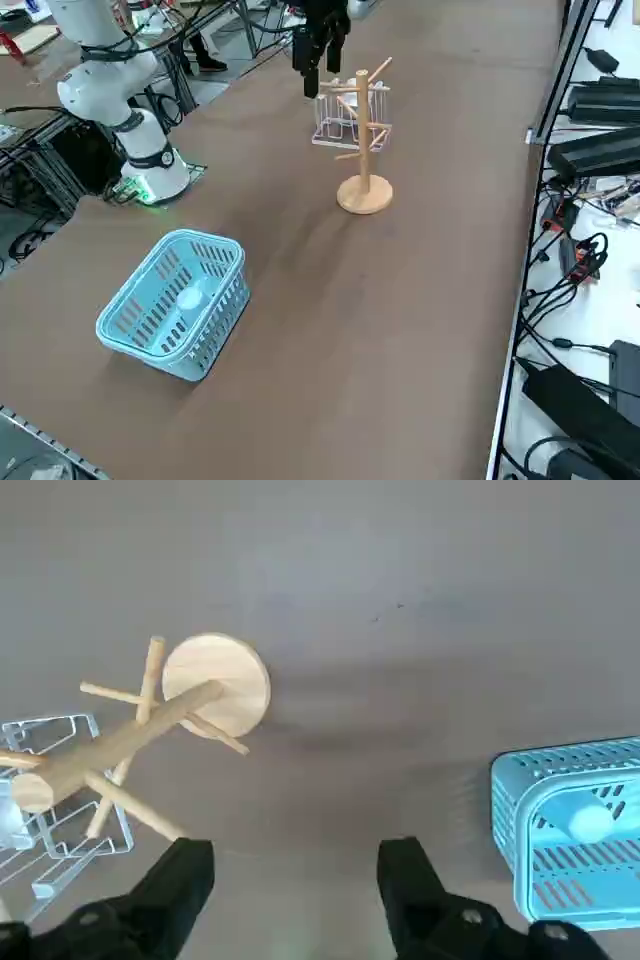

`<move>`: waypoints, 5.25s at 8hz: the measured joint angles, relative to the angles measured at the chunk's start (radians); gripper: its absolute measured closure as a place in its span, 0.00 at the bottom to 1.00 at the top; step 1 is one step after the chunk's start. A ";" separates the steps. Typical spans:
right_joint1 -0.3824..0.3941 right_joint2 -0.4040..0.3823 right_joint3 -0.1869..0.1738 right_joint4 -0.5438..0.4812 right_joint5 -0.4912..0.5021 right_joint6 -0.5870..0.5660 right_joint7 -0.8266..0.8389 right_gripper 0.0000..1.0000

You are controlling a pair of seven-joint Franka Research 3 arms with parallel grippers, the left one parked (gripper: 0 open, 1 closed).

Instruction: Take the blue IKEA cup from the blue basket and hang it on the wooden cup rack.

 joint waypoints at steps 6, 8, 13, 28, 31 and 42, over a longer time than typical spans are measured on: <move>-0.068 0.004 -0.004 0.000 0.010 -0.039 -0.098 0.00; -0.088 0.008 -0.005 -0.003 0.009 -0.066 -0.116 0.00; -0.184 -0.133 -0.010 -0.250 -0.113 0.079 -0.243 0.00; -0.392 -0.106 -0.246 -0.830 -0.052 0.854 -0.988 0.00; -0.393 -0.067 -0.246 -0.830 -0.052 0.911 -1.013 0.00; -0.402 0.043 -0.246 -0.817 -0.013 0.937 -1.020 0.00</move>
